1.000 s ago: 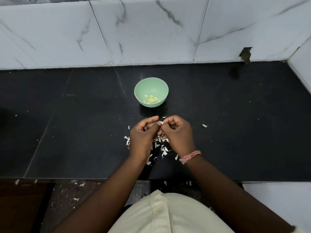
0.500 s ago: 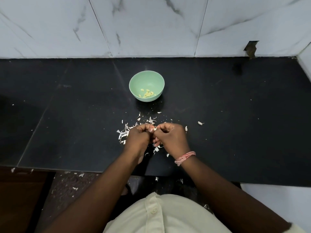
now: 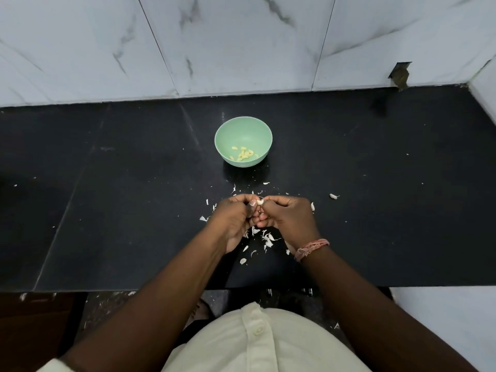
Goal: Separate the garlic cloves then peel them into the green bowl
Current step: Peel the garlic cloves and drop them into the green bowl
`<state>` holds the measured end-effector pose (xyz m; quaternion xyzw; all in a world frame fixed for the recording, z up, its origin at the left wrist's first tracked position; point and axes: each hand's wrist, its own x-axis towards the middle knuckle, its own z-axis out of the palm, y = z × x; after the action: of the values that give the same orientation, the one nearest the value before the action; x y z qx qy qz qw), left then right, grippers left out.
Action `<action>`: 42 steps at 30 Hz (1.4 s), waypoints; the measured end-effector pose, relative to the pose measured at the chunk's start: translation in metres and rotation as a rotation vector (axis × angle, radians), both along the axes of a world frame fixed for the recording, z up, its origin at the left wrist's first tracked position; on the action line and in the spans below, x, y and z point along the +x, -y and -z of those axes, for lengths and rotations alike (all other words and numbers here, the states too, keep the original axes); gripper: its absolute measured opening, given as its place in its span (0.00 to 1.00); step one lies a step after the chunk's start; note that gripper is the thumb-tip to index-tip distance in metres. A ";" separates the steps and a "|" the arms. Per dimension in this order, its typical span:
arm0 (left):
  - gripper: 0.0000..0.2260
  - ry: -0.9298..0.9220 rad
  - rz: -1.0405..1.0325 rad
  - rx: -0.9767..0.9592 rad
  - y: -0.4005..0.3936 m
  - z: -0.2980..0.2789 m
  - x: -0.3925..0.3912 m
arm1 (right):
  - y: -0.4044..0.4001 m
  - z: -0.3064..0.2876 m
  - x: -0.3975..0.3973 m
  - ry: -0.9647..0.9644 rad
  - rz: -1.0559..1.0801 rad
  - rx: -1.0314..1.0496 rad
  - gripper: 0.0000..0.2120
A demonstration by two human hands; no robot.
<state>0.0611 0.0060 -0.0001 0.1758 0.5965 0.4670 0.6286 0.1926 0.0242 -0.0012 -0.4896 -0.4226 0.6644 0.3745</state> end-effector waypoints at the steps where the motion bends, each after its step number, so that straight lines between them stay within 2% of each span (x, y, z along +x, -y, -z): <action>1: 0.13 0.019 0.008 0.005 -0.001 0.000 -0.002 | -0.001 0.001 -0.001 -0.016 0.016 -0.014 0.11; 9: 0.14 0.123 0.070 0.036 -0.003 0.000 -0.002 | -0.009 -0.002 0.006 -0.142 0.033 -0.213 0.05; 14: 0.12 0.188 -0.014 0.014 -0.003 -0.011 0.006 | -0.013 -0.003 0.006 -0.169 0.037 -0.227 0.05; 19: 0.15 0.287 -0.093 -0.048 -0.002 -0.014 0.009 | -0.016 -0.003 0.006 0.048 0.056 -0.088 0.05; 22: 0.14 0.337 -0.149 -0.062 -0.001 -0.014 0.011 | -0.017 -0.002 0.009 0.160 0.048 0.008 0.05; 27: 0.06 0.300 -0.146 -0.004 0.002 -0.009 0.011 | -0.018 -0.007 0.008 0.205 0.029 0.060 0.05; 30: 0.05 0.244 -0.152 0.034 0.003 -0.007 0.008 | -0.015 -0.008 0.005 0.195 -0.001 0.061 0.05; 37: 0.07 0.157 -0.128 0.156 0.008 -0.005 0.004 | -0.014 -0.007 0.002 -0.062 0.124 -0.133 0.06; 39: 0.07 0.152 -0.151 0.165 0.009 -0.006 0.003 | -0.013 -0.007 0.004 -0.004 0.148 -0.078 0.06; 42: 0.06 0.124 -0.190 0.172 0.011 -0.005 0.003 | -0.012 -0.005 0.006 0.185 0.111 0.042 0.11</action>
<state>0.0646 -0.0047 0.0051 0.1425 0.5284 0.5839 0.5996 0.1983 0.0361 0.0042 -0.5635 -0.4414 0.5856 0.3805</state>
